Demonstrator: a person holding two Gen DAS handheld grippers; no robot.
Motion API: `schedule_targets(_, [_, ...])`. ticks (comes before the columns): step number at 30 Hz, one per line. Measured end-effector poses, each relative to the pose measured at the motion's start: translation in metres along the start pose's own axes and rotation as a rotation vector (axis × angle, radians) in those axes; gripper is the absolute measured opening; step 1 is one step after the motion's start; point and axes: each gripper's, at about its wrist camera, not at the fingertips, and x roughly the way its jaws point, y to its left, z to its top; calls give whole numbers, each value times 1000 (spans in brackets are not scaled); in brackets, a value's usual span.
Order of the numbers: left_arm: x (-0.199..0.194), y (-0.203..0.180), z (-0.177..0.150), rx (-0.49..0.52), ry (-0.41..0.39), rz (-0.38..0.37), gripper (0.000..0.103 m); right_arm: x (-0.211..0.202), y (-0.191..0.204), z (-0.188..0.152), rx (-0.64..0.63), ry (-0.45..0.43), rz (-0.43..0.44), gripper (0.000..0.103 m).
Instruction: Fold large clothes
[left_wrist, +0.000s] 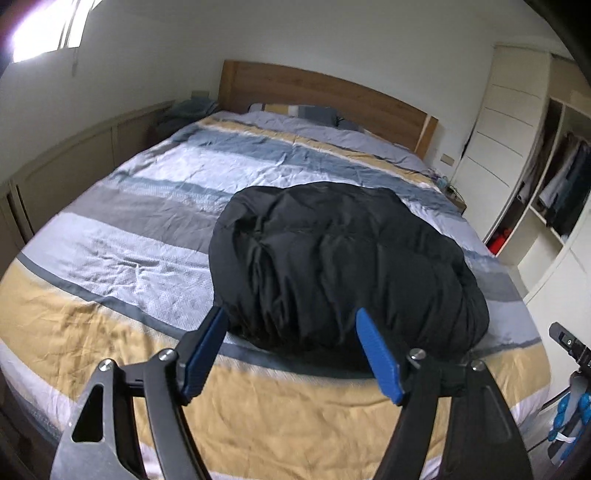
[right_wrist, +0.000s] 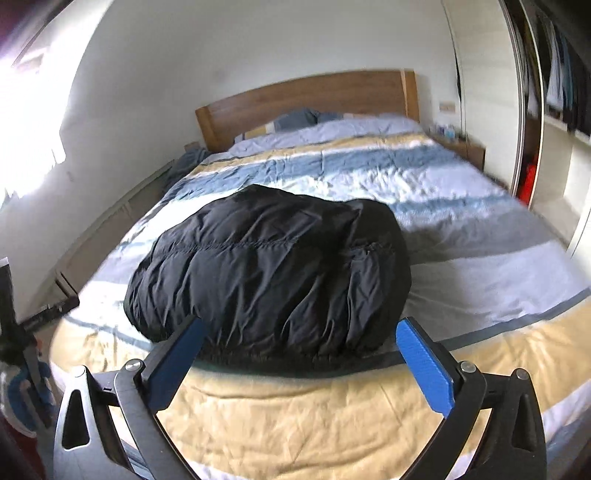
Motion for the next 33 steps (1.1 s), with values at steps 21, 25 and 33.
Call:
schedule_targets(21, [-107, -67, -75, 113, -193, 215, 71, -103, 60, -68, -188, -151, -143, 103])
schedule_targets(25, [-118, -74, -86, 142, -204, 212, 71, -110, 62, -71, -190, -163, -150, 103])
schedule_targets(33, [-128, -82, -94, 170, -212, 194, 71, -112, 66, -76, -189, -153, -130, 103])
